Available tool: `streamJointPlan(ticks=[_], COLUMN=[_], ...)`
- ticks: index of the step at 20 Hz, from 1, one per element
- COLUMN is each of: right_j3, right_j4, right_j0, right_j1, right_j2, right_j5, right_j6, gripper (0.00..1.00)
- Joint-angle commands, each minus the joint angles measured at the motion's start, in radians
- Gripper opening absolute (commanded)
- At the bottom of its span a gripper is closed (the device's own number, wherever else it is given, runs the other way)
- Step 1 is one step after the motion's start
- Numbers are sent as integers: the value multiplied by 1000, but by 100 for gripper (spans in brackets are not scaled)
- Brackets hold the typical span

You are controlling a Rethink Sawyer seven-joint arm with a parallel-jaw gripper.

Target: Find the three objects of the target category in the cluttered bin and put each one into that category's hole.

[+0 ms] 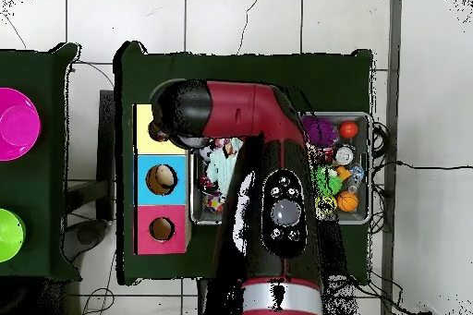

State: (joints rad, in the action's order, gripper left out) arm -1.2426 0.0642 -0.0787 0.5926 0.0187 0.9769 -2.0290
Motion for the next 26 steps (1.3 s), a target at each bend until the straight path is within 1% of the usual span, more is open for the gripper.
streamJointPlan(ticks=[1,3,8,12,16,17,18,20,23,24,26], right_j3=[401,486,714,854,888,854,790,713,465,403,321], right_j4=[-57,-62,-79,-94,-109,-119,-126,-140,-176,-192,-228], right_j0=[47,65,88,99,109,112,118,135,148,150,155], right_j1=[-228,-274,-383,-454,-479,-465,-436,-408,-320,-304,-287], right_j2=[36,42,47,48,53,54,57,54,46,39,28], right_j5=[280,328,485,575,610,605,580,561,430,395,341], right_j6=[-405,-444,-524,-590,-638,-661,-677,-692,-700,-703,-732], gripper=[0,0,0,0,0,0,0,0,0,0,0])
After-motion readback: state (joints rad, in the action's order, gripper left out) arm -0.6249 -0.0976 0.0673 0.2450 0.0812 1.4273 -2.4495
